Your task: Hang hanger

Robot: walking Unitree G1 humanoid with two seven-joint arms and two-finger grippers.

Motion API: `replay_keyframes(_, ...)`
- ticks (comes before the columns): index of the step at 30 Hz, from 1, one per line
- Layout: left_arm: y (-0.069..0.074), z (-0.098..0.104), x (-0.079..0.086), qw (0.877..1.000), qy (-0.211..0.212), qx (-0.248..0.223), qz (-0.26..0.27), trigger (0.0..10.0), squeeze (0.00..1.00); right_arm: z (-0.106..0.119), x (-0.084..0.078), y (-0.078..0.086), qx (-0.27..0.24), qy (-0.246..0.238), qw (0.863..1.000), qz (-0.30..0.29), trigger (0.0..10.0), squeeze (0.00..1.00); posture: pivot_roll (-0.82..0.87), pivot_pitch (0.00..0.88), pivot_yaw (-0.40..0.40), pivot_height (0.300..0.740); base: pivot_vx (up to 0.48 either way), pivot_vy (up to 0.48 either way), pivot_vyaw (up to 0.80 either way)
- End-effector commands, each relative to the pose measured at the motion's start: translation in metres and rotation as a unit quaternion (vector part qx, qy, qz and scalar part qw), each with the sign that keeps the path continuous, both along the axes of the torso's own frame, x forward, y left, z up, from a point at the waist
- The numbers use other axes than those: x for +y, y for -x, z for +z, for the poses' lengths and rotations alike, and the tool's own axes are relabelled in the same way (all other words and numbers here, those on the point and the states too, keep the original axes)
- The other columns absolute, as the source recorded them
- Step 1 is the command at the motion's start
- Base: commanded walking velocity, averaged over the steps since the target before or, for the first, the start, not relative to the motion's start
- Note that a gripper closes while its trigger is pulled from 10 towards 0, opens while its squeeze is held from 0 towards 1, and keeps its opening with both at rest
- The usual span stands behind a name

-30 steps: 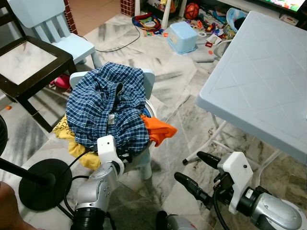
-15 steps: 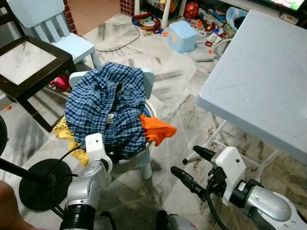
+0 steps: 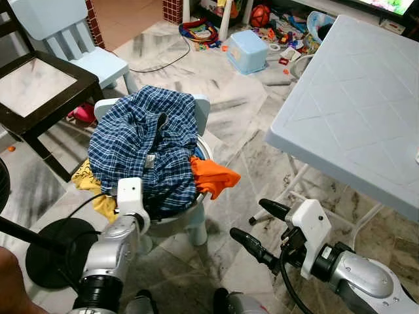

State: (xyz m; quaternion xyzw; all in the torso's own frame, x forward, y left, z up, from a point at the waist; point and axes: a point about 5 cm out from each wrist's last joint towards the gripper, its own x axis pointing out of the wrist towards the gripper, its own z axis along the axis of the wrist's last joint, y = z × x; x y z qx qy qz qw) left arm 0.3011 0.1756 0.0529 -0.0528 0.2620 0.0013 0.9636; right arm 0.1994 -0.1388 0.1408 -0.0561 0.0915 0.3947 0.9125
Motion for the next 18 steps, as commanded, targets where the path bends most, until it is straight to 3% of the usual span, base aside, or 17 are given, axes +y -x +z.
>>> replay_keyframes(1,0.005,-0.007,0.002,1.0,-0.003,0.013,-0.005,0.0,0.0,-0.002,0.002,0.001,0.001,0.001,1.0,0.008,10.0,0.0,-0.12,0.196,-0.083,0.74,0.0,0.0,0.0)
replay_keyframes(7,0.011,-0.005,0.003,0.998,-0.023,0.013,-0.059,0.0,0.0,-0.003,0.001,-0.002,-0.003,0.004,1.0,0.005,10.0,0.0,-0.11,0.193,-0.078,0.74,0.0,0.0,0.0)
replay_keyframes(9,0.021,0.004,0.006,0.986,-0.068,0.008,-0.152,0.0,0.0,-0.003,0.001,-0.002,-0.003,0.004,1.0,0.005,10.0,0.0,-0.1,0.195,-0.073,0.74,0.0,0.0,0.0)
replay_keyframes(13,0.027,0.013,0.01,0.971,-0.095,0.008,-0.221,0.0,0.0,-0.005,0.002,-0.002,-0.002,0.005,1.0,0.008,10.0,0.0,-0.09,0.198,-0.073,0.74,0.0,0.0,0.0)
replay_keyframes(14,0.028,0.017,0.013,0.963,-0.113,0.007,-0.243,0.0,0.0,-0.005,0.003,-0.002,-0.001,0.005,1.0,0.009,10.0,0.0,-0.08,0.199,-0.072,0.74,0.0,0.0,0.0)
replay_keyframes(15,0.03,0.026,0.017,0.945,-0.15,0.007,-0.29,0.0,0.0,-0.006,0.004,-0.002,0.0,0.004,1.0,0.012,10.0,0.0,-0.08,0.199,-0.072,0.74,0.0,0.0,0.0)
replay_keyframes(18,0.033,0.04,0.019,0.914,-0.184,0.012,-0.363,0.0,0.0,-0.008,0.006,-0.002,0.002,0.004,1.0,0.016,10.0,0.0,-0.07,0.201,-0.071,0.74,0.0,0.0,0.0)
